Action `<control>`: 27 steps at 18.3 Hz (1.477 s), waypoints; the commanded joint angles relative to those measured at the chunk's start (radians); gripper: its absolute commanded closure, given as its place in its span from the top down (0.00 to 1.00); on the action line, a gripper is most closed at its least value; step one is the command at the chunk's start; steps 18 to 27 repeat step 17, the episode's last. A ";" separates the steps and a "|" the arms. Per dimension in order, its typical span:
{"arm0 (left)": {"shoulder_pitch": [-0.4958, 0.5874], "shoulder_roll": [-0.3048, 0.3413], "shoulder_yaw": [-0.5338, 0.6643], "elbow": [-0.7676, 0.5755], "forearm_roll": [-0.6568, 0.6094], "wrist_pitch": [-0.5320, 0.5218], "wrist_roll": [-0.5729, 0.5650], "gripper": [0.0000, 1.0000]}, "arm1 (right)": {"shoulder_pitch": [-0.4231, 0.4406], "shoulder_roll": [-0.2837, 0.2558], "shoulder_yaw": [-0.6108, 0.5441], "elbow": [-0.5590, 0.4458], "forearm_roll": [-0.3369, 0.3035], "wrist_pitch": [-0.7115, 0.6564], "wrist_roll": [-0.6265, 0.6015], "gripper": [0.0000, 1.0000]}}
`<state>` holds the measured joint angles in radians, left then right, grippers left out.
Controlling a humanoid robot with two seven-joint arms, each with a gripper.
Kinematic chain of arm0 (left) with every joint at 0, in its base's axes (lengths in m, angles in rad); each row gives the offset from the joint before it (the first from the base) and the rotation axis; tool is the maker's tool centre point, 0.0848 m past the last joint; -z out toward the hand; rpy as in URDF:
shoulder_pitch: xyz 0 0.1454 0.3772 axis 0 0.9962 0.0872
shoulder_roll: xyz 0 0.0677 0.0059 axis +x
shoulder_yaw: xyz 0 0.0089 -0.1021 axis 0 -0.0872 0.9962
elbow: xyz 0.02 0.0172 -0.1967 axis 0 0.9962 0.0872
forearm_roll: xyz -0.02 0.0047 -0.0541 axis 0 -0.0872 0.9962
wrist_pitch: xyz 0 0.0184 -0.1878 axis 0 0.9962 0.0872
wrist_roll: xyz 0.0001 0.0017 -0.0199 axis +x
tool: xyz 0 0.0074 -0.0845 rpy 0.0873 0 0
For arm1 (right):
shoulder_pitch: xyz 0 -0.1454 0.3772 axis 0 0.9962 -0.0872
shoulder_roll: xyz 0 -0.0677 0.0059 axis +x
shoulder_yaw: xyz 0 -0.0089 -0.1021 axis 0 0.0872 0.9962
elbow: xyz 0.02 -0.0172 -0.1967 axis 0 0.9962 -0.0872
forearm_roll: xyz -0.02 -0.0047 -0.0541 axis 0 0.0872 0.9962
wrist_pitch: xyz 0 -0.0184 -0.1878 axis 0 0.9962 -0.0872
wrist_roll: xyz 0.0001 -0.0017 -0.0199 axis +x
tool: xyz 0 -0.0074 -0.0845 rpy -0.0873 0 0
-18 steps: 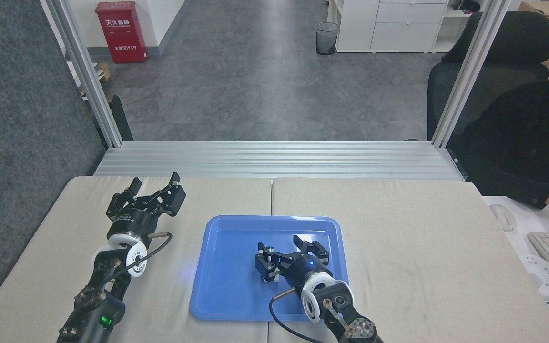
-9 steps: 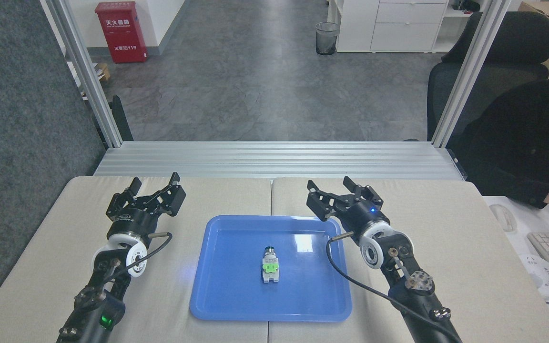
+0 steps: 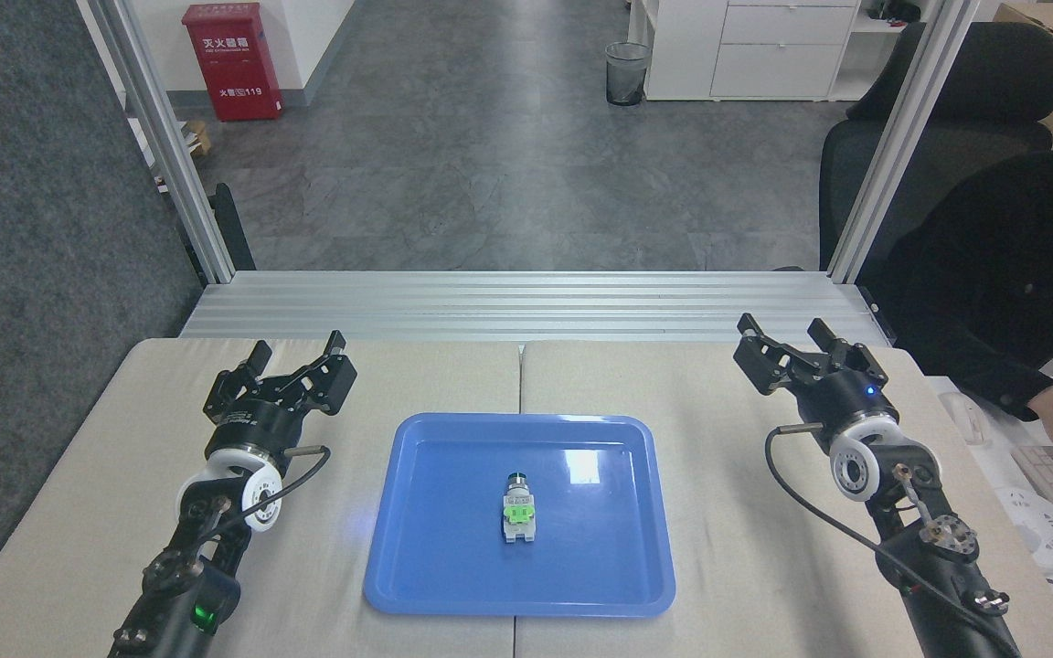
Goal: Pick up switch part and place in tray
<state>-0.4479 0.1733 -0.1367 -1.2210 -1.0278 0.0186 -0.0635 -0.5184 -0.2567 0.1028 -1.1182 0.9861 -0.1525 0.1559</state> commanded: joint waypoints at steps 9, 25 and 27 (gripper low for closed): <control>0.000 0.000 0.000 0.000 0.000 0.000 0.001 1.00 | 0.018 -0.213 -0.098 0.028 -0.038 -0.001 -0.001 0.99; 0.000 0.000 0.000 0.000 0.000 0.000 0.001 1.00 | 0.020 -0.208 -0.097 0.025 -0.040 -0.004 -0.001 0.99; 0.000 0.000 0.000 0.000 0.000 0.000 0.001 1.00 | 0.020 -0.208 -0.097 0.025 -0.040 -0.004 -0.001 0.99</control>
